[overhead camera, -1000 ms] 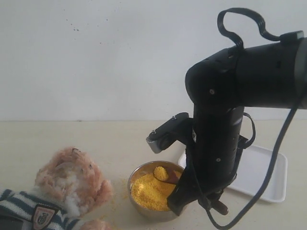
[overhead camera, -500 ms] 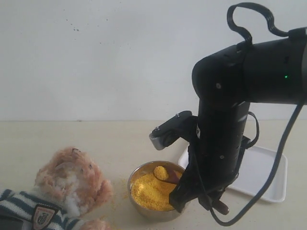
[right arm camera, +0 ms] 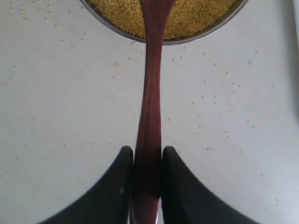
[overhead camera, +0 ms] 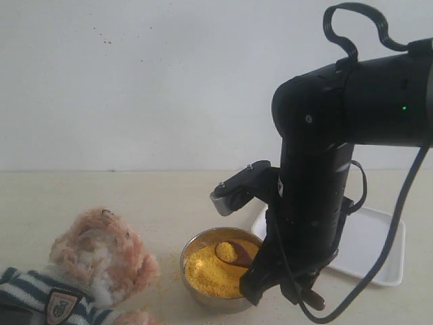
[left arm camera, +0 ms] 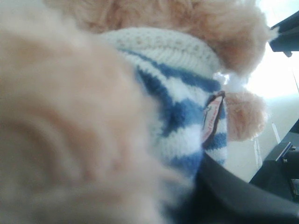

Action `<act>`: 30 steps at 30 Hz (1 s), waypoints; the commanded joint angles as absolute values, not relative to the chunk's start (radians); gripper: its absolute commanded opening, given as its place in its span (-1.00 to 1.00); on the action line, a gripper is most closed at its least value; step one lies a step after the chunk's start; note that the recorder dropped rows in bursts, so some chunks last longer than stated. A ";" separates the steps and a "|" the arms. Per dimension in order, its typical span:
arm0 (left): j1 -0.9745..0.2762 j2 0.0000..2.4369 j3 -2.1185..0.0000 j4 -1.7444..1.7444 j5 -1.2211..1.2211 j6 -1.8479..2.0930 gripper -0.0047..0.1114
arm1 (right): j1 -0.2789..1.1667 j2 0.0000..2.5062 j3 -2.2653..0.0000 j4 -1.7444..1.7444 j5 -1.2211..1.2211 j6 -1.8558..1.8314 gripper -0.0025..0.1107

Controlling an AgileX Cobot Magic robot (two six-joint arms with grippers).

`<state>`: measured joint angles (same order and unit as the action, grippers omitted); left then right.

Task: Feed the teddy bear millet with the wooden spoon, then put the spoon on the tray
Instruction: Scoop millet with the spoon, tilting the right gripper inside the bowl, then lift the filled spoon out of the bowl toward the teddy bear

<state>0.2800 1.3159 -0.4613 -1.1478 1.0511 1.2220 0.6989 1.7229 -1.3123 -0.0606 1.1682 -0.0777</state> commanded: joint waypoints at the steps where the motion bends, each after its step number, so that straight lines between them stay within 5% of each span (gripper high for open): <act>1: 0.283 1.305 -0.460 -1.162 1.069 1.228 -0.85 | 0.715 1.682 -1.317 -0.058 1.203 -0.089 -0.96; 16: 0.283 1.305 -0.460 -1.162 1.069 1.228 -0.85 | 0.939 1.617 -1.319 -0.172 1.221 -0.026 -0.96; 30: 0.283 1.305 -0.460 -1.162 1.069 1.228 -0.85 | 0.976 1.615 -1.449 -0.163 1.221 -0.007 -0.96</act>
